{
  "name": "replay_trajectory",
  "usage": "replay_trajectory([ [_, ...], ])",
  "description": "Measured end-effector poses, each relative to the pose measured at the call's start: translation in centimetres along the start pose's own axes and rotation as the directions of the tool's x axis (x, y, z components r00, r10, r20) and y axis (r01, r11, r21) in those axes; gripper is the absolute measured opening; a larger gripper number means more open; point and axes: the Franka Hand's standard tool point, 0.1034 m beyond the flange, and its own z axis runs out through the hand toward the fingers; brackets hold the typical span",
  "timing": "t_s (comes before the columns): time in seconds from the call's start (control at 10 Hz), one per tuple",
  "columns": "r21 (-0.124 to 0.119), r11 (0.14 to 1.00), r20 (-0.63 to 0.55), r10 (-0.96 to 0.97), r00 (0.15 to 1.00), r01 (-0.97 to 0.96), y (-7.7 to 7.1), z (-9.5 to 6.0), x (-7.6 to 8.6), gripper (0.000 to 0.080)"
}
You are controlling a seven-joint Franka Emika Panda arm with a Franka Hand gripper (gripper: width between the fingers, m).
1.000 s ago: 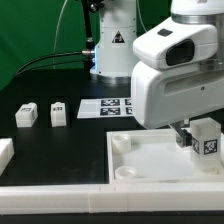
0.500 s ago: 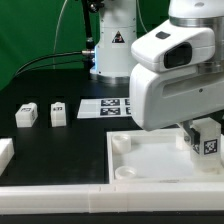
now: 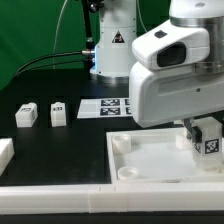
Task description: Assemble one leg
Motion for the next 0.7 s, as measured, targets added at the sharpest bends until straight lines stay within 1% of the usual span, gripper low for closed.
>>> replay_trajectory([
  [0.2, 0.017, 0.973, 0.005, 0.230, 0.973, -0.230, -0.04, 0.11, -0.02, 0.0292],
  [0.3, 0.017, 0.929, 0.006, 0.370, 0.929, -0.370, -0.24, 0.16, -0.03, 0.0292],
  [0.4, 0.012, 0.883, 0.005, 0.469, 0.883, -0.469, -0.33, 0.21, -0.04, 0.0294],
  [0.5, 0.008, 0.835, -0.001, 0.550, 0.835, -0.550, -0.33, 0.26, 0.00, 0.0294],
  [0.6, 0.004, 0.745, -0.005, 0.667, 0.745, -0.667, -0.28, 0.27, 0.02, 0.0294],
  [0.7, 0.000, 0.678, -0.009, 0.735, 0.678, -0.735, -0.26, 0.28, 0.02, 0.0294],
])
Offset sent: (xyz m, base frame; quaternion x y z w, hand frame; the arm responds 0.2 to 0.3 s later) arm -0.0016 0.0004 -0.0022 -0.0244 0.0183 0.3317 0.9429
